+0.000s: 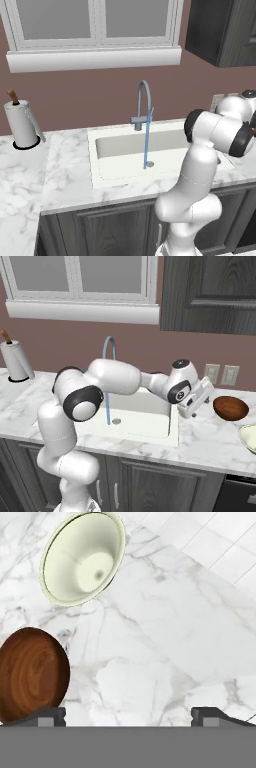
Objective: Rinse each bowl for a few seconds and place them down in the sink or on the counter.
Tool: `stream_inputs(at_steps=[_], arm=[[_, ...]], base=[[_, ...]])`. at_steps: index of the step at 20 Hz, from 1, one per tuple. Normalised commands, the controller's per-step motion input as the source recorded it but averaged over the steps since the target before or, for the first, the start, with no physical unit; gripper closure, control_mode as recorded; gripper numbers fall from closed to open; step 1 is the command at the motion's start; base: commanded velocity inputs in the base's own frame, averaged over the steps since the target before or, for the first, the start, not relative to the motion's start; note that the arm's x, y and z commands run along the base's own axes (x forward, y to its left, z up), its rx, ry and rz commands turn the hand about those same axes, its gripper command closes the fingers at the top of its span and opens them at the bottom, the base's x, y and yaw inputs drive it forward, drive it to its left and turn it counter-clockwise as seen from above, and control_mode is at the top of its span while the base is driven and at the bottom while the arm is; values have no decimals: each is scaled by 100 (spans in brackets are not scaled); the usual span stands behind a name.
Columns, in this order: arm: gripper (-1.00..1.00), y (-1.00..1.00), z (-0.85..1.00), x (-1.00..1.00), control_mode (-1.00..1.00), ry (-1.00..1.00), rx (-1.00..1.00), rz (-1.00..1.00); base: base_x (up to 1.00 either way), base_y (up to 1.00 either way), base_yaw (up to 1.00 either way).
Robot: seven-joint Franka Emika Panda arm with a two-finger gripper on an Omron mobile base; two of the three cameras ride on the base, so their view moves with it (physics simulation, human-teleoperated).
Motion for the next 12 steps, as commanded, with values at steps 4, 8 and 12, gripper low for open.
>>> stream_inputs(at_steps=[4, 8, 12], arm=[[-100, -18, -19, 17, -100, 1, 4, -1], [-100, -16, -17, 18, -100, 0, 4, -1], [-100, -17, -11, 22, -100, 0, 1, -1]], base=[[0, 0, 0], [0, 0, 0], [0, 0, 0]])
